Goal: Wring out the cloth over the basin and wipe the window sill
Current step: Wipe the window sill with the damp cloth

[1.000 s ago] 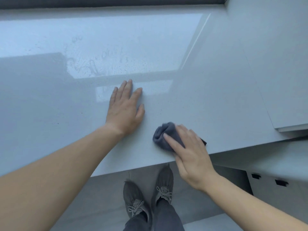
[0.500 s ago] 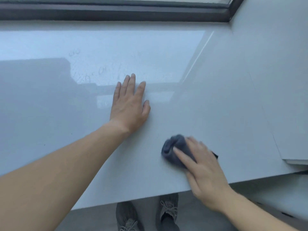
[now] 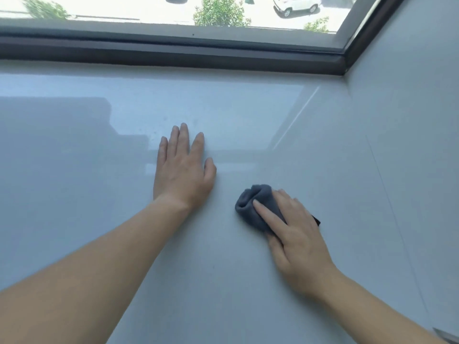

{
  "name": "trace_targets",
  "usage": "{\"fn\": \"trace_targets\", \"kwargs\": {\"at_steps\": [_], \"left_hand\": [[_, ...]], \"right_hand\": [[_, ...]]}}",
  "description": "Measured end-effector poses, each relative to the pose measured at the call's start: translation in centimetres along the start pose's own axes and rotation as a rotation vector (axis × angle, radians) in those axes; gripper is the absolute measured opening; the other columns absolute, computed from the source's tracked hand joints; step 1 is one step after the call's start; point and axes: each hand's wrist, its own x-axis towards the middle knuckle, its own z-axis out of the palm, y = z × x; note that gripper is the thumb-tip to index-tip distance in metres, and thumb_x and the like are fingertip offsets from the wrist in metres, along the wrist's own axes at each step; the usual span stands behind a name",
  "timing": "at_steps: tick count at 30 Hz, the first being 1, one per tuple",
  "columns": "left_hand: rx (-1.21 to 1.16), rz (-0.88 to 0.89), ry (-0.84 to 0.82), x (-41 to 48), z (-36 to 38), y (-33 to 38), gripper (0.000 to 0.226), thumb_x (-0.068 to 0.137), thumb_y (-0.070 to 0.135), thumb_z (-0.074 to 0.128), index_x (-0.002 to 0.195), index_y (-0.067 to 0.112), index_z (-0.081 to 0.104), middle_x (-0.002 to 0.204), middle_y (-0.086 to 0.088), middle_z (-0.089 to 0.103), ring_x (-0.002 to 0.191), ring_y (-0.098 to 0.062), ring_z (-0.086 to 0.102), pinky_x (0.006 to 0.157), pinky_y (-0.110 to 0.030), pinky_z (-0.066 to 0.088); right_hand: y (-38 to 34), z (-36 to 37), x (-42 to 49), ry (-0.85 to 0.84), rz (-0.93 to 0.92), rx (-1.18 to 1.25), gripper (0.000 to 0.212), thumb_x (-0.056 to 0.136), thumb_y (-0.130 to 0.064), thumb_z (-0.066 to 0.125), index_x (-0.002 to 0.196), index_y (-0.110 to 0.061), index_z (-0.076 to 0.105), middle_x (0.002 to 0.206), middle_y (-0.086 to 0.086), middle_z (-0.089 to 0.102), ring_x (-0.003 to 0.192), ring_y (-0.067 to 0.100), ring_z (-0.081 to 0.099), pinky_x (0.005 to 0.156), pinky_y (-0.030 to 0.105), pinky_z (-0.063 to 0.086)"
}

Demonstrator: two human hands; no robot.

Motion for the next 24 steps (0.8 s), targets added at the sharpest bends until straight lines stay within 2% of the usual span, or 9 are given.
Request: {"fn": "trace_targets", "kwargs": {"at_steps": [3,6,9,15,17,20,22,24], "left_hand": [[-0.008,-0.004,0.013,0.0,0.1,0.2,0.065,0.094,0.042,0.024,0.155,0.021,0.019,0.167,-0.008,-0.001,0.152,-0.019,-0.01,0.123,-0.04,-0.007],[0.006,-0.012,0.027,0.1,0.1,0.2,0.067,0.091,0.045,0.023,0.154,0.021,0.021,0.167,-0.008,0.001,0.153,-0.018,-0.008,0.123,-0.039,-0.007],[0.007,-0.01,0.04,0.1,0.2,0.2,0.067,0.091,0.045,0.024,0.153,0.02,0.025,0.166,-0.008,0.005,0.153,-0.018,-0.005,0.123,-0.04,-0.005],[0.027,-0.006,0.035,0.1,0.0,0.3,0.068,0.09,0.045,0.024,0.153,0.019,0.028,0.166,-0.009,0.009,0.153,-0.02,-0.002,0.124,-0.04,-0.003],[0.035,-0.007,0.034,0.1,0.0,0.3,0.068,0.09,0.045,0.025,0.153,0.019,0.028,0.166,-0.009,0.01,0.153,-0.02,-0.001,0.124,-0.041,-0.002],[0.046,-0.006,0.034,0.2,0.1,0.2,0.068,0.09,0.045,0.025,0.152,0.018,0.03,0.165,-0.01,0.012,0.153,-0.021,0.001,0.124,-0.041,-0.002],[0.05,-0.006,0.034,0.3,0.2,0.3,0.067,0.09,0.045,0.025,0.152,0.018,0.031,0.165,-0.011,0.014,0.153,-0.022,0.002,0.123,-0.042,-0.001],[0.06,-0.002,0.035,0.3,0.2,0.2,0.067,0.09,0.044,0.028,0.15,0.017,0.036,0.163,-0.013,0.02,0.152,-0.025,0.008,0.123,-0.043,0.002]], "right_hand": [[1.5,-0.5,2.3,0.008,-0.025,0.02,0.061,0.086,-0.015,0.047,0.145,-0.029,0.045,0.154,0.007,0.037,0.141,0.033,0.035,0.113,0.052,0.032],[3.1,-0.9,10.0,0.069,0.102,0.012,0.059,0.089,-0.022,0.039,0.146,-0.03,0.045,0.151,0.007,0.04,0.137,0.032,0.039,0.112,0.047,0.032],[3.6,-1.3,16.4,0.156,0.207,-0.023,0.057,0.091,-0.022,0.038,0.147,-0.025,0.045,0.14,0.009,0.046,0.123,0.032,0.044,0.108,0.04,0.032],[3.5,-1.3,11.7,0.0,0.017,-0.044,0.06,0.09,-0.016,0.044,0.149,-0.026,0.041,0.155,0.009,0.035,0.142,0.032,0.032,0.117,0.048,0.026],[5.0,-2.0,13.7,-0.019,-0.031,-0.057,0.06,0.089,-0.017,0.044,0.149,-0.027,0.042,0.153,0.008,0.037,0.139,0.031,0.034,0.116,0.047,0.027],[6.6,-2.5,20.2,0.078,0.067,-0.084,0.056,0.093,-0.021,0.042,0.148,-0.029,0.042,0.142,0.008,0.044,0.125,0.032,0.042,0.108,0.04,0.033],[6.8,-2.5,23.4,0.131,0.177,-0.076,0.054,0.096,-0.02,0.044,0.149,-0.028,0.04,0.141,0.008,0.044,0.124,0.032,0.041,0.107,0.039,0.029],[6.2,-1.9,24.0,0.147,0.187,-0.084,0.054,0.096,-0.02,0.045,0.149,-0.026,0.041,0.14,0.01,0.044,0.124,0.033,0.041,0.108,0.04,0.029]]}}
